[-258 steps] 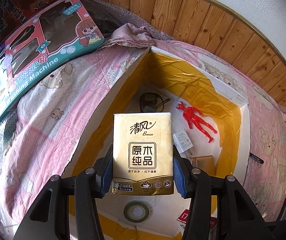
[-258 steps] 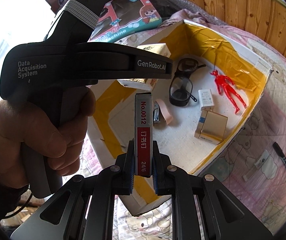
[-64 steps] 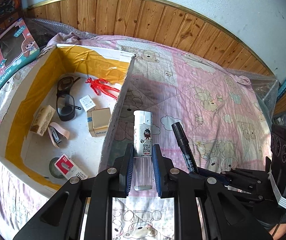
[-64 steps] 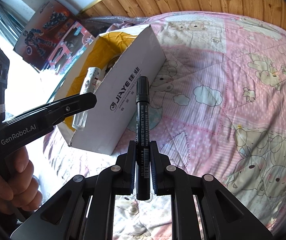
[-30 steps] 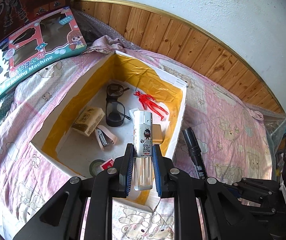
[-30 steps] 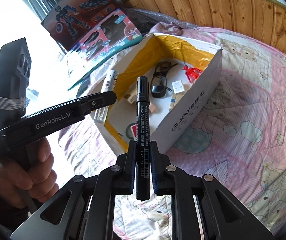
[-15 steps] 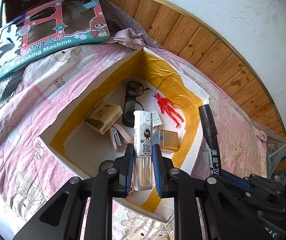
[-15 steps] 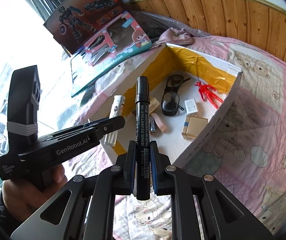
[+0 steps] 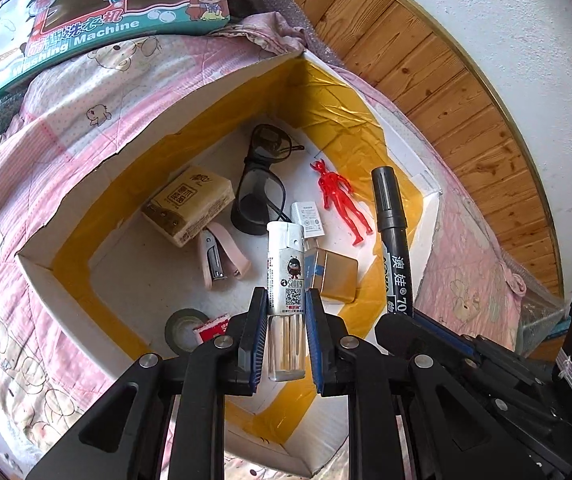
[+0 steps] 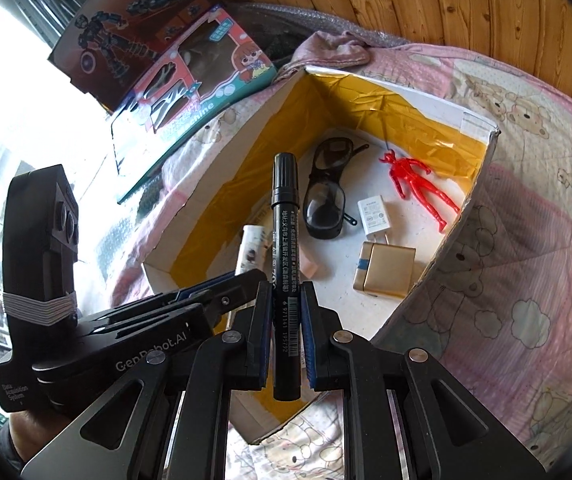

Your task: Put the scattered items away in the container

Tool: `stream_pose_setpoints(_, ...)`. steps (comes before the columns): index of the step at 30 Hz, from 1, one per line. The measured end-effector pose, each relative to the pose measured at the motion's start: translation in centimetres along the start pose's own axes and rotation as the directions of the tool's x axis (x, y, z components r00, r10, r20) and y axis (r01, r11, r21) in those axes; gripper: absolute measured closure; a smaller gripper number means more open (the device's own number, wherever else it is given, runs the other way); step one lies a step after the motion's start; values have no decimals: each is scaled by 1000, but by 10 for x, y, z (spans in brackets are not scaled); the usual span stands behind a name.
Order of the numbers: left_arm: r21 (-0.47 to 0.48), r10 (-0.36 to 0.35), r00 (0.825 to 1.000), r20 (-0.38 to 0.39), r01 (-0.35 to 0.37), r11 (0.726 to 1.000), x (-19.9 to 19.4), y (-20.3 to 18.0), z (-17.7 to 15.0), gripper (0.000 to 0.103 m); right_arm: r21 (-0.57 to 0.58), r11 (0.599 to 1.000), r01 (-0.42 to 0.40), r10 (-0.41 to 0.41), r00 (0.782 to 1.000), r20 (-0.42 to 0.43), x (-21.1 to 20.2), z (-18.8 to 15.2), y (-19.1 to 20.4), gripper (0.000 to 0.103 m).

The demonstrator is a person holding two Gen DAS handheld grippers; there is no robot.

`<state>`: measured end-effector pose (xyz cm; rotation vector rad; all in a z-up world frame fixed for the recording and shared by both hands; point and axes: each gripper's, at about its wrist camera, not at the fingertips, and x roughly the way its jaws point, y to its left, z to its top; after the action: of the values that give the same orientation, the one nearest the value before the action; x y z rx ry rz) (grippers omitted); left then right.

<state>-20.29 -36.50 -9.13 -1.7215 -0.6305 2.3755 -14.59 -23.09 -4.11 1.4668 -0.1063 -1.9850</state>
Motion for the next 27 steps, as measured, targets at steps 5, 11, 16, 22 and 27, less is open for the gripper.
stream_pose_setpoints(5, -3, 34, 999, -24, -34, 999, 12, 7, 1, 63, 0, 999, 35, -35, 999, 7, -1, 7, -12, 64)
stream_pose_setpoints(11, 2, 80, 997, 19, -80, 997, -5, 16, 2, 63, -105, 988, 111, -108, 994, 27, -16, 6, -5, 57)
stream_pose_setpoints(16, 83, 131, 990, 45, -134, 987, -21, 5, -8, 63, -213, 955, 206, -205, 978, 29, -21, -5, 9, 56)
stream_pose_setpoints(22, 129, 151, 984, 92, -162, 978, -42, -7, -18, 63, -239, 939, 247, -266, 963, -51, -11, -16, 16, 56)
stream_pose_setpoints(27, 149, 147, 982, 119, -165, 975, -59, -10, -26, 63, -244, 938, 247, -263, 964, -35, -15, -21, 29, 56)
